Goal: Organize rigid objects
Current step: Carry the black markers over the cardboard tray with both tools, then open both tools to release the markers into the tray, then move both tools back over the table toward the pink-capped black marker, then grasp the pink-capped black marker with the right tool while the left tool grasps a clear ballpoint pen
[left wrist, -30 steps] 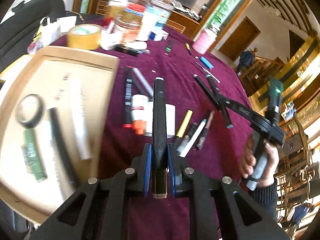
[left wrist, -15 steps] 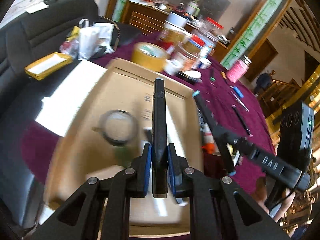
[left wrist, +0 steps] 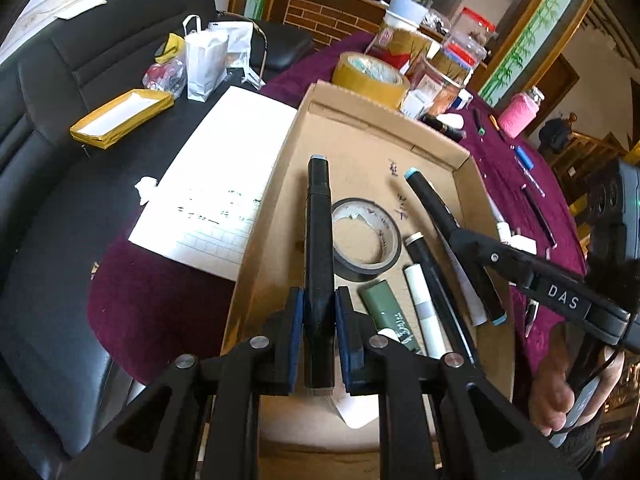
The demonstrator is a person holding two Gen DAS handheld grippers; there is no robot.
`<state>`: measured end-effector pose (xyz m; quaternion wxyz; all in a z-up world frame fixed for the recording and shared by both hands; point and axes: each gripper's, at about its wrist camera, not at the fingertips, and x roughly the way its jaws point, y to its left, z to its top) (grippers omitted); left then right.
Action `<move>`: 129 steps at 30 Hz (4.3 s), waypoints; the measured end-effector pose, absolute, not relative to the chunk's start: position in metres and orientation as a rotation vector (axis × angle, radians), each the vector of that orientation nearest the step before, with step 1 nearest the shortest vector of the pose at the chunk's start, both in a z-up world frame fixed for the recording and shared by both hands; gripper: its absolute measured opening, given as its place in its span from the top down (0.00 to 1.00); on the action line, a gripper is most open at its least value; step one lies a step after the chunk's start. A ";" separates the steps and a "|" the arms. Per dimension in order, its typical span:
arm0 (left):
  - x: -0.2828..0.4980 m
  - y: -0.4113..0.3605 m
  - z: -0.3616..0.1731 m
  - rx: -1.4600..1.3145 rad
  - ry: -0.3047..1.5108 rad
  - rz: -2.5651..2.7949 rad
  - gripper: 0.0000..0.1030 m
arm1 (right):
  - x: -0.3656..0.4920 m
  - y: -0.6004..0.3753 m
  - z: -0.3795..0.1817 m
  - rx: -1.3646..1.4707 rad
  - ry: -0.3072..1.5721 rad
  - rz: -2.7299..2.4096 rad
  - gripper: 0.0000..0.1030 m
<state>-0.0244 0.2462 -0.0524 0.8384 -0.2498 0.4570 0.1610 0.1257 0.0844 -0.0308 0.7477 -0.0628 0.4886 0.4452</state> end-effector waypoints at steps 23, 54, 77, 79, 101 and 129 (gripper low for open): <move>-0.020 0.248 -0.062 -0.448 1.003 0.374 0.78 | 0.117 0.107 -0.042 -0.303 1.028 0.898 0.80; 0.052 0.007 -0.002 -0.230 0.809 -0.012 0.30 | 0.263 -0.155 0.031 -0.011 0.906 0.744 0.42; 0.207 -0.087 -0.071 -0.078 1.049 -0.169 0.54 | 0.291 -0.218 0.019 0.159 0.852 0.495 0.42; 0.213 -0.088 -0.075 -0.075 1.058 -0.165 0.54 | 0.291 -0.221 0.021 0.176 0.845 0.496 0.42; 0.258 -0.098 -0.070 -0.057 1.050 -0.136 0.64 | 0.294 -0.238 0.025 0.239 0.824 0.461 0.42; 0.173 -0.021 -0.077 -0.451 1.084 -0.089 0.92 | 0.314 -0.218 -0.015 0.140 0.972 0.490 0.42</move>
